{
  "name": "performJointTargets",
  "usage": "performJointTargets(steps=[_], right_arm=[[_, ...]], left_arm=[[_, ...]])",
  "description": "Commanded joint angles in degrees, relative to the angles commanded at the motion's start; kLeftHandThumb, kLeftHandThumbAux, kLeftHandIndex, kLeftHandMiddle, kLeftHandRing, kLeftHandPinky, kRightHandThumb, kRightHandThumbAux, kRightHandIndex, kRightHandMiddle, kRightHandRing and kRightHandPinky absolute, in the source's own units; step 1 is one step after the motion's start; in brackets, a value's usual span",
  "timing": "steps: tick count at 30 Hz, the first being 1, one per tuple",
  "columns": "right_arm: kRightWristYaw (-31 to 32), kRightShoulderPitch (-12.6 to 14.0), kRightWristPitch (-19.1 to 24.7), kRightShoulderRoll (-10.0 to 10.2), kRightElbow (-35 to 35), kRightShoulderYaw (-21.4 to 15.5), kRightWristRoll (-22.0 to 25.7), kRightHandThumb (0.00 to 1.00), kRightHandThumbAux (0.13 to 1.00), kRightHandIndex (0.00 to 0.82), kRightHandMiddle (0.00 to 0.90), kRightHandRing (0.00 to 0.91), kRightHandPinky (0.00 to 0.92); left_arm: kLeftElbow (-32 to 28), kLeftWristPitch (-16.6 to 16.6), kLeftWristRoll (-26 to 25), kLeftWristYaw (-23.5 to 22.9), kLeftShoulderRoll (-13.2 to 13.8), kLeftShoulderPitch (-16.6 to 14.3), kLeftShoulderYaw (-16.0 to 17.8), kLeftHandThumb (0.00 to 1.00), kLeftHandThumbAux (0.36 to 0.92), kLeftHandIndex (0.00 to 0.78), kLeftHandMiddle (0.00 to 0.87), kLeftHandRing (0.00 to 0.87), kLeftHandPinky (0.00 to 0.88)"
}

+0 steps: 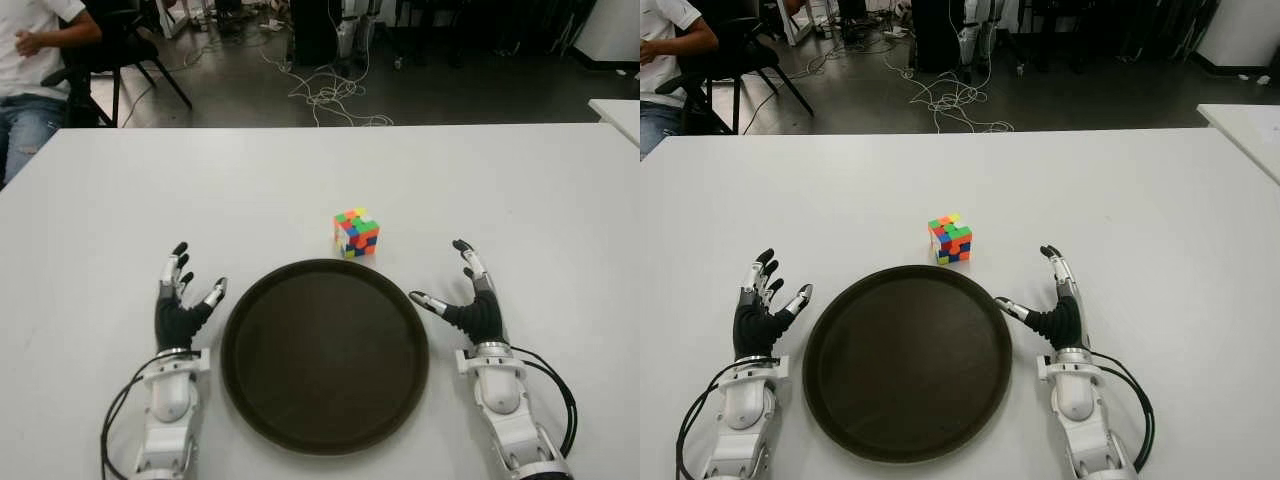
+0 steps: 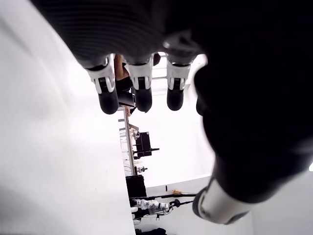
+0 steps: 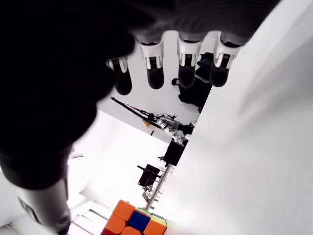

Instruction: Pick up the Rubik's Cube and put it in the plate

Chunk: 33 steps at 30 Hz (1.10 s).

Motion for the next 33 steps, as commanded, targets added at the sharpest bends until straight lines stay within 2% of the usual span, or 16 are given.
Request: performJointTargets(steps=[17, 21, 25, 33], right_arm=[[-0.07, -0.68, -0.65, -0.55, 1.9, -0.29, -0.49, 0.0, 0.735, 0.0, 0.0, 0.0, 0.0], [0.16, -0.87, -0.83, -0.21, 2.28, -0.65, 0.44, 0.0, 0.739, 0.0, 0.0, 0.0, 0.0], [1.52, -1.11, -1.77, 0.75, 2.89, -1.47, 3.71, 0.0, 0.742, 0.0, 0.0, 0.0, 0.0], [1.19, -1.03, -2.06, 0.94, 2.54, -1.34, 4.2, 0.0, 0.754, 0.0, 0.0, 0.0, 0.0]], left_arm=[[0.1, 0.59, 0.14, -0.82, 0.67, 0.13, -0.22, 0.0, 0.853, 0.0, 0.0, 0.0, 0.0], [-0.22, 0.46, 0.53, -0.56, 0.63, 0.15, -0.38, 0.0, 0.859, 0.0, 0.0, 0.0, 0.0], [-0.17, 0.12, 0.12, -0.55, 0.44, 0.03, -0.27, 0.0, 0.859, 0.0, 0.0, 0.0, 0.0], [0.36, -0.57, 0.33, 0.1, 0.28, -0.22, -0.1, 0.0, 0.871, 0.0, 0.0, 0.0, 0.0]])
